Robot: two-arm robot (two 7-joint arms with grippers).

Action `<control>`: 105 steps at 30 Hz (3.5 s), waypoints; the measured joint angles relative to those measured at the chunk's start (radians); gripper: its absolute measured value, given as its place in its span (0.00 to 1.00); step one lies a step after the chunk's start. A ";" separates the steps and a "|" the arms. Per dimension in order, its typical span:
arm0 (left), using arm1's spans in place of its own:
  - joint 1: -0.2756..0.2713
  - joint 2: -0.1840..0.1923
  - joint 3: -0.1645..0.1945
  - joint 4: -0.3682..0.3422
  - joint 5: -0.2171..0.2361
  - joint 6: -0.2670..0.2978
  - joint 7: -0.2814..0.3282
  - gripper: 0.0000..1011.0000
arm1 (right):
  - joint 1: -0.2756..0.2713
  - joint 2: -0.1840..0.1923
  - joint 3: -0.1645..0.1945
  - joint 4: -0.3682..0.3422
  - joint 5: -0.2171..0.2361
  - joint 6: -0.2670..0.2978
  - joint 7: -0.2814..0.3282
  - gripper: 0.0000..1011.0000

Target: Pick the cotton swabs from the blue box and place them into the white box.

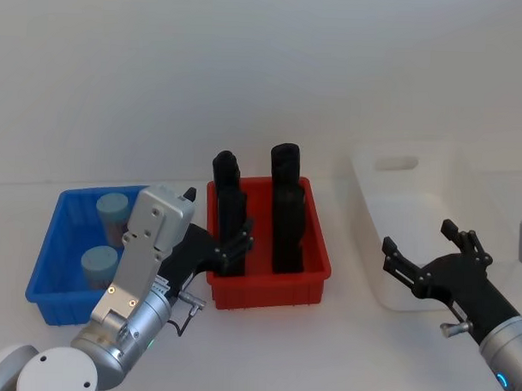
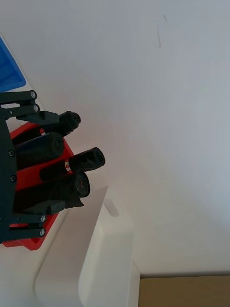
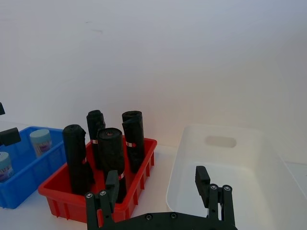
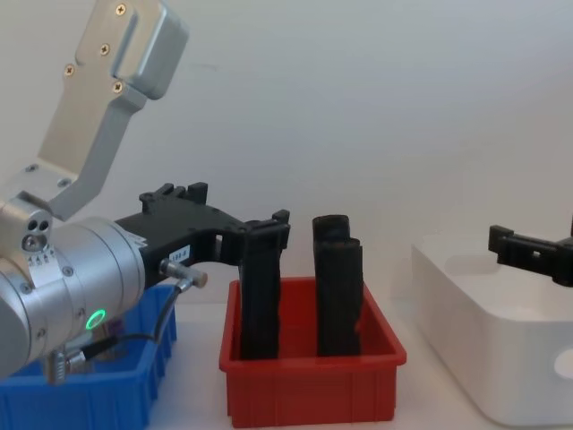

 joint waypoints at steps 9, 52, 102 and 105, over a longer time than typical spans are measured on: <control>0.000 0.000 0.000 0.000 0.000 0.000 0.000 0.99 | 0.000 0.000 0.000 0.000 0.000 0.000 0.000 0.99; 0.000 0.000 0.000 0.000 0.000 0.000 0.000 0.99 | 0.000 0.000 0.000 0.000 0.000 0.000 0.000 0.99; -0.024 0.031 -0.102 0.119 -0.161 0.160 0.040 0.99 | 0.000 0.000 0.000 0.000 0.000 0.000 0.000 0.99; -0.035 0.029 -0.108 0.143 -0.168 0.170 0.032 0.99 | 0.000 0.000 0.000 0.000 0.000 0.000 0.000 0.99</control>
